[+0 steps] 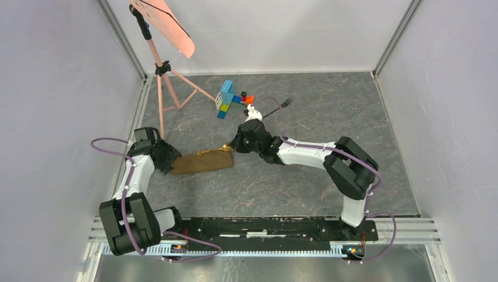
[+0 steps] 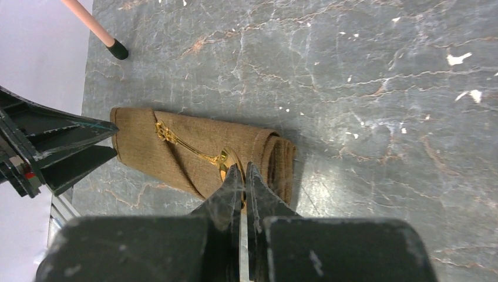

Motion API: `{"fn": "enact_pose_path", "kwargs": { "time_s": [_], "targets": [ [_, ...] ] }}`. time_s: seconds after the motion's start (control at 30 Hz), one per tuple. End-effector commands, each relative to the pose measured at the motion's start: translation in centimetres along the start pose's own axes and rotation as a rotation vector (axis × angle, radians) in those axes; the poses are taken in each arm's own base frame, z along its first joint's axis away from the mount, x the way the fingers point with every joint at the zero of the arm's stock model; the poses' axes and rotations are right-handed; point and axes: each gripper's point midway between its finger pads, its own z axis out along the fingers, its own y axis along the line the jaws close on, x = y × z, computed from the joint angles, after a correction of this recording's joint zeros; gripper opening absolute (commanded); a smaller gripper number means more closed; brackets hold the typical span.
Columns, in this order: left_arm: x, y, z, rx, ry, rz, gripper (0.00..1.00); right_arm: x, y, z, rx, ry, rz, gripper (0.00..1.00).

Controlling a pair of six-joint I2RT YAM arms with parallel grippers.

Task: Fold the napkin into a case and place the utensils inside
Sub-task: Insert the spoon into the folded napkin.

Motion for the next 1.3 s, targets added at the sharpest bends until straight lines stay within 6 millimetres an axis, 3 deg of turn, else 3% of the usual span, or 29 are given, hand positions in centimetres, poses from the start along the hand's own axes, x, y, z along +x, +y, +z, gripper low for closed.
{"fn": "enact_pose_path", "kwargs": {
  "time_s": [0.0, 0.4, 1.27],
  "targets": [
    [-0.5, 0.8, 0.7, -0.029, -0.048, -0.068, 0.66, -0.4, 1.6, 0.9, 0.007, -0.032, 0.003, 0.00],
    [0.3, 1.3, 1.3, -0.044, -0.024, -0.083, 0.68, 0.9, 1.3, 2.3, 0.026, -0.013, -0.012, 0.00],
    [0.0, 1.2, 1.4, -0.037, -0.030, -0.065, 0.71, 4.6, 7.4, 6.1, -0.103, 0.040, 0.132, 0.00]
  ]
}}
